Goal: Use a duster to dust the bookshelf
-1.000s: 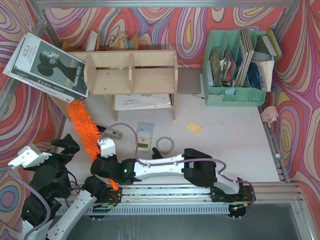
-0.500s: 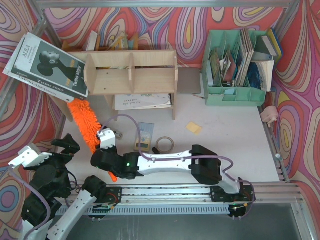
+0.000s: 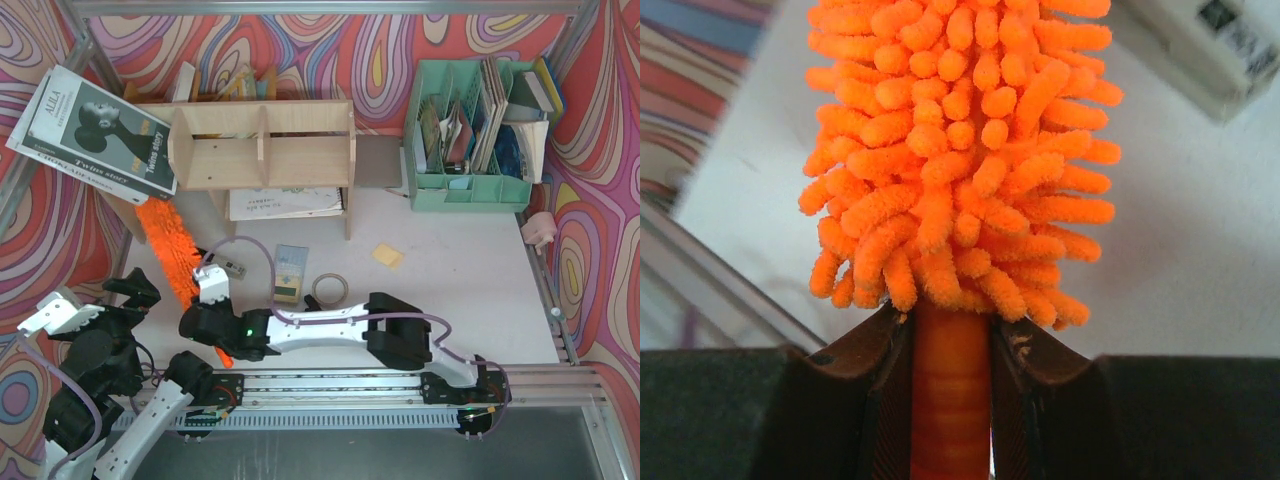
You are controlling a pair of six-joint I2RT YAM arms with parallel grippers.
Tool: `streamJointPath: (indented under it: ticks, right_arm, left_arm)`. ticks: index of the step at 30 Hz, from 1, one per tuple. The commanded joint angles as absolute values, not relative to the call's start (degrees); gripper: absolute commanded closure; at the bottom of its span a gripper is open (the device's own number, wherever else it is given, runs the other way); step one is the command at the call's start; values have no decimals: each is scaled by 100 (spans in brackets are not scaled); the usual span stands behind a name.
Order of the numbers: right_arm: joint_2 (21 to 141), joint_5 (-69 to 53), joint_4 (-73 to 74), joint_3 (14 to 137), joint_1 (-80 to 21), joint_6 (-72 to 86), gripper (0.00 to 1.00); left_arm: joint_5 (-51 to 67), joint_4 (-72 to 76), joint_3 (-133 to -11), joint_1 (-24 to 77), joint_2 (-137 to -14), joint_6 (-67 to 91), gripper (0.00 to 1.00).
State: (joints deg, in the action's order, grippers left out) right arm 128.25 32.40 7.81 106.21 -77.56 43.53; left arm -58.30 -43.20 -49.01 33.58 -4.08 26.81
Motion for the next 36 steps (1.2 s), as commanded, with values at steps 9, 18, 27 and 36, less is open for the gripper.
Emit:
streamJointPath:
  ticks: [9,18,27,36]
  right_arm:
    - [12796,3541,713,11180,-7621,3969,100]
    - [12253,4103,-60,11293,-7614,3121,100]
    - [12989,3548,446,10768,-7601,4007,100]
    - [13305,3382,654,11146,-7572,3990,100]
  left_arm:
    - [-5884,-4257,-4816,3322,-445,2637,2]
    - [-5889,-4279,-4818,3330,-450,2646,2]
    - [-5877,-4243,-4812,3322,-448,2624,2]
    - [-5885,-4254,-4812,3322,-440,2628,2]
